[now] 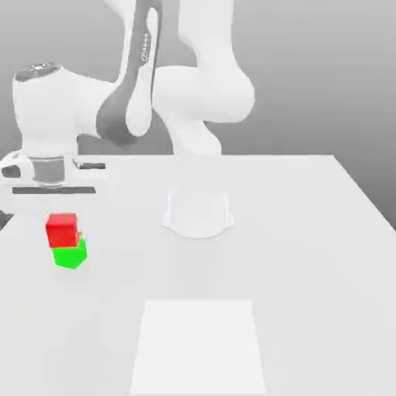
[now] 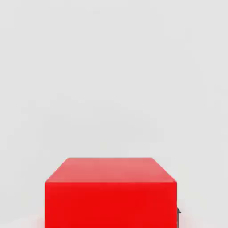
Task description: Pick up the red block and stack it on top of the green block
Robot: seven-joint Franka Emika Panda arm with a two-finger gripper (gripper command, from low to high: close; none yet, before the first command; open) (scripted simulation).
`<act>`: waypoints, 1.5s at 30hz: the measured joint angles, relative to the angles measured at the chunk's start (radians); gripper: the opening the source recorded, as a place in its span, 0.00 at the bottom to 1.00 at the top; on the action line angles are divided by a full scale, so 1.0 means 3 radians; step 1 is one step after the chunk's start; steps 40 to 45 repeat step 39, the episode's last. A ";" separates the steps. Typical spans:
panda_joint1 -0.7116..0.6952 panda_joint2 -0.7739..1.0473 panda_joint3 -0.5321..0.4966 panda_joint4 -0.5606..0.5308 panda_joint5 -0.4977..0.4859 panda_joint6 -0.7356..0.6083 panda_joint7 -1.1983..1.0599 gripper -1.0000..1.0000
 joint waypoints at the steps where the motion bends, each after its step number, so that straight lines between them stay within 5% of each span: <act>1: -0.0096 -0.0066 -0.0096 -0.0050 -0.0051 -0.0011 -0.0127 0.00; 45: 0.0368 0.0826 -0.0582 -0.0116 0.0948 0.0917 -0.1081 0.00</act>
